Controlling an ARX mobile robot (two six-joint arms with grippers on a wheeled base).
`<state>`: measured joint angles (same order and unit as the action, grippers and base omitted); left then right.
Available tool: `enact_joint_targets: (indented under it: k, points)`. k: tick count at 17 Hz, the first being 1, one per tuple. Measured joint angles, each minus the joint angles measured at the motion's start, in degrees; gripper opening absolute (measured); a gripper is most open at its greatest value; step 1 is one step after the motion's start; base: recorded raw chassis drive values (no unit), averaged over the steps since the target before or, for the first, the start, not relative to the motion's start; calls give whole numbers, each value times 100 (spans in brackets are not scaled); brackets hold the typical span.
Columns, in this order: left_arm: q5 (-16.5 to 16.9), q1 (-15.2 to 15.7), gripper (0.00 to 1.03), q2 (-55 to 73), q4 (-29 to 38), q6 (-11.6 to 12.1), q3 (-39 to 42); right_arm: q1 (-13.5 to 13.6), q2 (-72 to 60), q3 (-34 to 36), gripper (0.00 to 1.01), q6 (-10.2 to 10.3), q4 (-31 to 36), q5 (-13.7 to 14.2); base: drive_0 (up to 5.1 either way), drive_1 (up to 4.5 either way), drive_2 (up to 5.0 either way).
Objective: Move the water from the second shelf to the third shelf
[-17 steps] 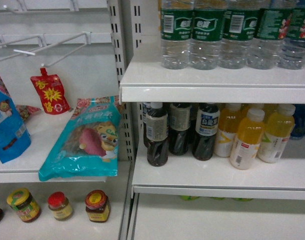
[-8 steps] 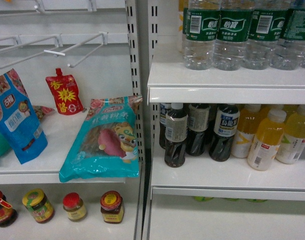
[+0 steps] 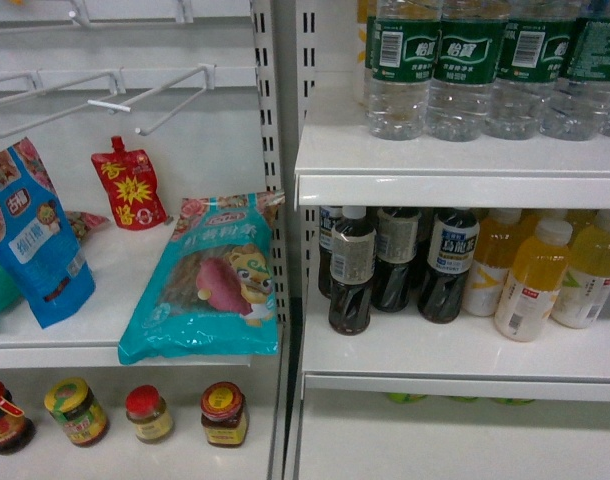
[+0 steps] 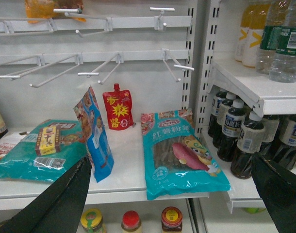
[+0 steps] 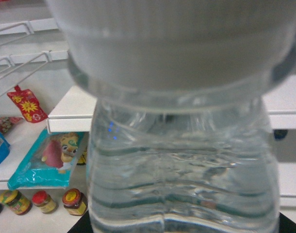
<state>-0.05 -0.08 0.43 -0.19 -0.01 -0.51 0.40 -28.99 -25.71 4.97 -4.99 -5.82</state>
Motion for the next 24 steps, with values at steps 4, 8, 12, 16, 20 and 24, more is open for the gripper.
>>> enact_joint_targets:
  k: [4,8,12,16,20,24]
  points:
    - [0,0,98,0,0,0,0,358,-1156,-452,42,-157,1163,42,0,0,0]
    - [2,0,98,0,-2,0,0,452,-2522,-994,42,-229,2037,254,0,0,0]
    - [2,0,98,0,0,0,0,496,-3506,-1443,42,-249,2361,330,0,0,0]
    - [2,0,98,0,-2,0,0,529,-4218,-1895,42,-245,2385,424,0,0,0]
    - [2,0,98,0,-2,0,0,562,-5692,-3056,42,17,2551,544,0,0,0]
    - [2,0,98,0,-2,0,0,634,-6465,-3779,42,146,2251,737,0,0,0]
